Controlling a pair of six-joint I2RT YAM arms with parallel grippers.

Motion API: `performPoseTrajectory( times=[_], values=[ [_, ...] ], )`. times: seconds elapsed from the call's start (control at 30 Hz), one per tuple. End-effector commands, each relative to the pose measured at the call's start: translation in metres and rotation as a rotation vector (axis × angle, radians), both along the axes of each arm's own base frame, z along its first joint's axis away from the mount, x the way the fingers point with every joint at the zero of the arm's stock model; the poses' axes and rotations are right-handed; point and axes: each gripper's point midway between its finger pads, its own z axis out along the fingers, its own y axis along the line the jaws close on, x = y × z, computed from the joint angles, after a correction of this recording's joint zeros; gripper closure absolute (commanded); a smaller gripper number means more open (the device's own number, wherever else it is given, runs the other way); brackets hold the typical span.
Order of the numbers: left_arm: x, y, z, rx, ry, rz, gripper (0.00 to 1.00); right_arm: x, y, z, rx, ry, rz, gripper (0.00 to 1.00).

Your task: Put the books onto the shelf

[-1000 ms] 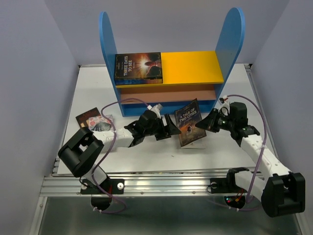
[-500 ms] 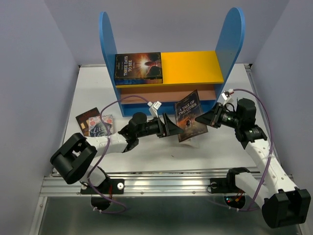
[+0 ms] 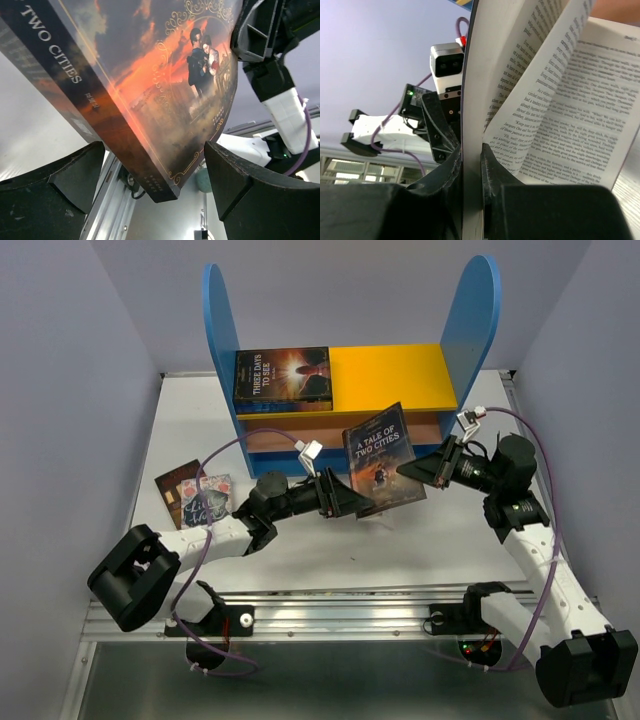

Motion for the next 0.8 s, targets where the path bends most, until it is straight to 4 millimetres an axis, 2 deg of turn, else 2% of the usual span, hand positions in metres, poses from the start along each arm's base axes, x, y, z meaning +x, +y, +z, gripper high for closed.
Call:
performPoseTrajectory(
  times=[0.0,0.1,0.23,0.27,0.33,0.37,0.5,0.53,0.57,0.6,0.63,0.67,0.73,0.77],
  values=[
    [-0.006,-0.001,0.040,-0.118,-0.107,-0.043,0.08,-0.017,0.005,0.069,0.087,-0.264,0.076,0.99],
    [-0.009,0.000,0.054,-0.161,-0.134,-0.056,0.13,-0.013,0.006,0.060,0.101,-0.243,0.074,0.99],
    [-0.010,0.001,0.066,-0.202,-0.145,-0.060,0.35,-0.013,0.007,0.049,0.122,-0.212,0.082,0.99],
    [-0.010,0.001,0.069,-0.211,-0.150,-0.063,0.45,-0.012,0.007,0.046,0.119,-0.206,0.083,0.99],
    [-0.012,0.001,0.073,-0.228,-0.155,-0.076,0.54,-0.009,0.007,0.039,0.115,-0.192,0.080,0.99],
    [-0.014,0.001,0.078,-0.247,-0.159,-0.085,0.62,-0.008,0.007,0.035,0.111,-0.182,0.080,0.99],
    [-0.014,0.000,0.076,-0.247,-0.152,-0.092,0.85,-0.001,0.006,0.024,0.067,-0.163,0.051,0.99],
    [-0.014,0.001,0.076,-0.245,-0.149,-0.089,0.92,0.004,0.003,0.013,0.021,-0.141,0.018,0.99],
    [-0.013,0.001,0.076,-0.245,-0.148,-0.085,1.00,0.008,0.001,0.019,-0.011,-0.166,-0.008,0.96],
    [-0.012,0.002,0.075,-0.244,-0.146,-0.078,1.00,0.013,-0.003,0.016,-0.048,-0.158,-0.041,0.85],
    [-0.013,0.004,0.078,-0.251,-0.154,-0.074,1.00,0.021,-0.012,-0.003,-0.137,-0.111,-0.108,0.72],
    [-0.012,0.005,0.079,-0.252,-0.154,-0.068,1.00,0.024,-0.016,-0.003,-0.176,-0.116,-0.139,0.53],
    [-0.012,0.009,0.084,-0.261,-0.177,-0.045,1.00,0.030,-0.028,0.000,-0.249,-0.130,-0.213,0.29],
    [-0.012,0.011,0.086,-0.263,-0.184,-0.033,1.00,0.031,-0.031,0.002,-0.263,-0.139,-0.230,0.05]
  ],
)
